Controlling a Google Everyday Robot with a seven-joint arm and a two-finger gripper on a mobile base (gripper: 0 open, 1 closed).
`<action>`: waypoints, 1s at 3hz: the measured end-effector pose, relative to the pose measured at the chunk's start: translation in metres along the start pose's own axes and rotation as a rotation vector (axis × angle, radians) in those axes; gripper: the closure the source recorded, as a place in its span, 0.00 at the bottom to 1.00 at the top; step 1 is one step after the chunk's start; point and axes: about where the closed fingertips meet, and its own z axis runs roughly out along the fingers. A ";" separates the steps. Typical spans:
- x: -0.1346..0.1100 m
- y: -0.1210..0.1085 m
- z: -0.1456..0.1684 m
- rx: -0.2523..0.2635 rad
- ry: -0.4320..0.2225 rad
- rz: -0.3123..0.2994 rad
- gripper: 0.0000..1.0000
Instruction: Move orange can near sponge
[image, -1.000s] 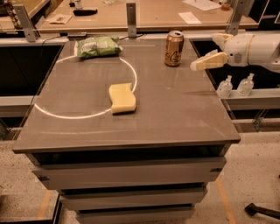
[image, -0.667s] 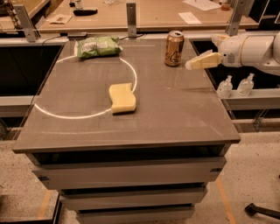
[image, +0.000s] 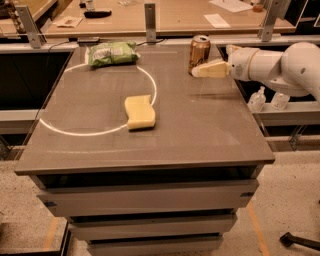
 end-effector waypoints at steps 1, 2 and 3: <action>0.001 0.011 0.026 -0.019 -0.019 0.026 0.00; -0.003 0.018 0.048 -0.049 -0.027 0.025 0.00; -0.012 0.020 0.068 -0.082 -0.031 0.005 0.19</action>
Offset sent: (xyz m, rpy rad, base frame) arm 0.0354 0.0629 -0.0059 0.0481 0.0014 0.0723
